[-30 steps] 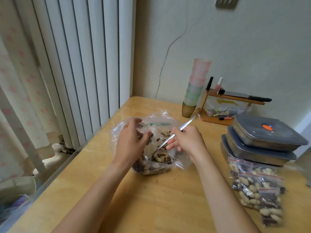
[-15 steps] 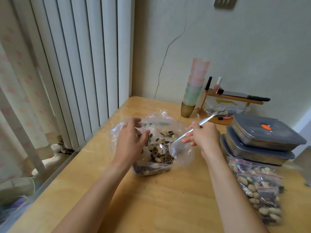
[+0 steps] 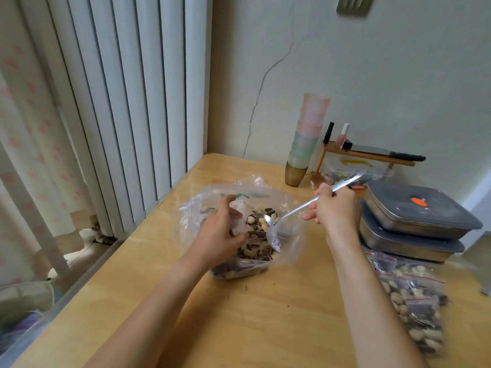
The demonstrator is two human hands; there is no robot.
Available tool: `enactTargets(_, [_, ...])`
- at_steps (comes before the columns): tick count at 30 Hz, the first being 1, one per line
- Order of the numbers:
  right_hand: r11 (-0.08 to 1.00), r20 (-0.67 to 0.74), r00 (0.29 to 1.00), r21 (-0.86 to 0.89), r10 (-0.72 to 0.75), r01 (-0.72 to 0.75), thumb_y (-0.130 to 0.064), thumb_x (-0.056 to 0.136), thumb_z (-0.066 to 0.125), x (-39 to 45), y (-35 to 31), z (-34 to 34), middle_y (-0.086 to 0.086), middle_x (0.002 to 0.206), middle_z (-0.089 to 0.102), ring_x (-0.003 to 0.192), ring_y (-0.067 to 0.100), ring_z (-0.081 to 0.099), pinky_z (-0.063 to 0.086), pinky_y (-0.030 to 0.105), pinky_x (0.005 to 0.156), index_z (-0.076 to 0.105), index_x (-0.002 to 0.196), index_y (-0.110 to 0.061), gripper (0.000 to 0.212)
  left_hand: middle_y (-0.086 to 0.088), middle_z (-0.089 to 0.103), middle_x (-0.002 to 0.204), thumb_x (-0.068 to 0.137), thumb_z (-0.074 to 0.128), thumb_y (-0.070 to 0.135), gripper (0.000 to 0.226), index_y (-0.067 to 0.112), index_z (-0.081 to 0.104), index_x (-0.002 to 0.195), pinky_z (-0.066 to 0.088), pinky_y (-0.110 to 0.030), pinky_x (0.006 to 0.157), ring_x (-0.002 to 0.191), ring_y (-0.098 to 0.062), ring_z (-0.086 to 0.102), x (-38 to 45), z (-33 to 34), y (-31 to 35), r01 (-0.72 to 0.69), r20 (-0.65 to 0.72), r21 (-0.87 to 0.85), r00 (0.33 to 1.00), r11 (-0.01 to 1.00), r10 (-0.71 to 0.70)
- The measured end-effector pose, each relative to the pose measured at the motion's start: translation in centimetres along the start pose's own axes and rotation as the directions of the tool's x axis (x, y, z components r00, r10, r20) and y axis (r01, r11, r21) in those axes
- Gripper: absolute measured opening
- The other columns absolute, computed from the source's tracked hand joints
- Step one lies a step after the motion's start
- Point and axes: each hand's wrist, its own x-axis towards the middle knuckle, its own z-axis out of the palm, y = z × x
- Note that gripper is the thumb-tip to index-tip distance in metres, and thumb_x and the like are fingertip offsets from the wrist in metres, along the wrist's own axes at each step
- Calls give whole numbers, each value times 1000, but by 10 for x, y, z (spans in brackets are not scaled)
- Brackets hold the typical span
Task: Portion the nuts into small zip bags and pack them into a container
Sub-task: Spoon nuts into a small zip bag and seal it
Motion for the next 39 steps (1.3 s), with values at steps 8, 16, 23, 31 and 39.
enactTargets(8, [993,-36,993,36,-113,114,-29,102,41,-7,-13,-1,-5,53,69,75,28,74,60,52,83,65,94,-12,30,7,53,128,80,83,36,103,29,11,153,51,-30,92,106,-13,60,-4,8,4,18,-12,-96,1000,995,-20])
enactTargets(16, [964,-74,962,-78,-262,256,-29,107,44,-22,-23,5,3,54,68,58,6,67,47,16,60,66,96,-11,30,3,61,99,79,84,40,98,24,17,148,52,-27,72,81,-15,63,-4,11,4,39,-70,-57,997,998,-43])
enactTargets(23, [886,-78,889,-165,-451,434,-29,108,48,-27,-31,6,6,66,69,53,8,67,42,7,51,65,90,-8,33,6,59,102,82,81,40,91,26,21,149,47,-21,75,90,-9,59,-5,12,4,-42,-86,2,995,999,42])
enactTargets(31, [526,189,539,-116,-821,842,-24,107,51,-64,-55,13,-3,66,60,55,14,62,48,34,49,57,91,-11,21,11,59,90,79,84,41,88,22,27,144,42,-13,65,81,-3,58,-3,16,5,-17,-157,-89,988,996,3])
enactTargets(39, [358,86,365,-85,-927,930,-21,106,52,-62,-54,19,3,73,64,59,18,60,51,37,56,66,96,-2,25,10,66,92,78,84,46,83,23,30,137,44,-16,69,81,-3,64,-1,13,1,30,-251,-185,965,982,-77])
